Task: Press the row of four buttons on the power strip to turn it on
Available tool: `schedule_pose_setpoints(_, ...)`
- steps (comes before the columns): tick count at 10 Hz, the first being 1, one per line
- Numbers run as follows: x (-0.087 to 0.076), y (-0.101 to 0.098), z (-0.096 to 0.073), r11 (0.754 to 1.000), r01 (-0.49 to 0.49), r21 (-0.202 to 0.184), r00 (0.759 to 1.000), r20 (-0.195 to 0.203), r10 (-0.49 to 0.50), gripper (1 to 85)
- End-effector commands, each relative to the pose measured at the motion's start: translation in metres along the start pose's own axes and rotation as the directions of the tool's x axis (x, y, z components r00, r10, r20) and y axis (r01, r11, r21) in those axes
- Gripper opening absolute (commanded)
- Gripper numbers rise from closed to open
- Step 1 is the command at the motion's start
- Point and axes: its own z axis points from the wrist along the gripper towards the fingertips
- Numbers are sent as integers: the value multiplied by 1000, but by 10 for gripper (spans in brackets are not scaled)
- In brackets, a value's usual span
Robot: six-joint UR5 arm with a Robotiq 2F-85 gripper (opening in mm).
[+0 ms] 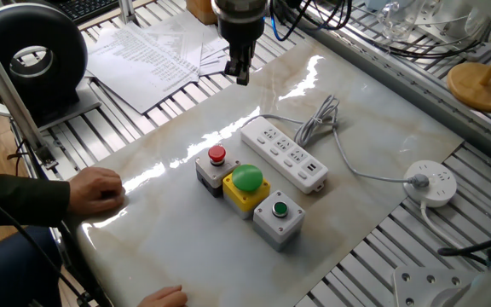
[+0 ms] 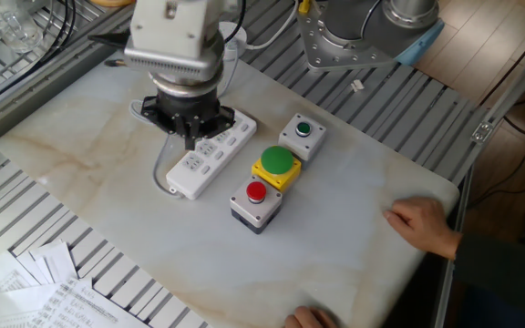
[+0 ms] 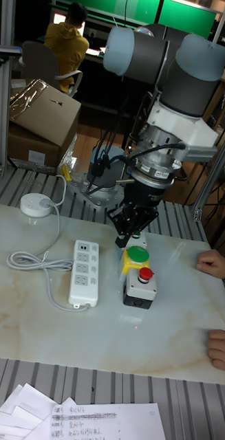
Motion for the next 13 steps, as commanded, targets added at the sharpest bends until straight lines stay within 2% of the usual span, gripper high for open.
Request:
schedule_pose_setpoints(1, 2, 5, -9, 1000, 28, -6, 1000, -4, -28, 10)
schedule_pose_setpoints(3, -2, 2, -9, 1000, 31, 6, 999, 12, -31, 10)
schedule_pose_setpoints(4, -2, -5, -5, 999, 43, 26, 999, 3, -43, 10)
schedule_pose_setpoints(5, -2, -6, 11, 999, 39, 5, 999, 1, -39, 10)
schedule_pose_setpoints(7, -5, 2, 58, 998, 22, -58, 999, 25, -20, 10)
schedule_pose_setpoints(8, -2, -6, 77, 998, 45, -34, 999, 28, -44, 10)
schedule_pose_setpoints(9, 0, 1, 93, 998, 34, -51, 999, 44, -32, 10)
schedule_pose_setpoints(10, 2, 2, 107, 998, 39, -45, 998, 57, -37, 10)
schedule_pose_setpoints(13, 10, -1, 110, 997, 65, -35, 997, 34, -64, 10)
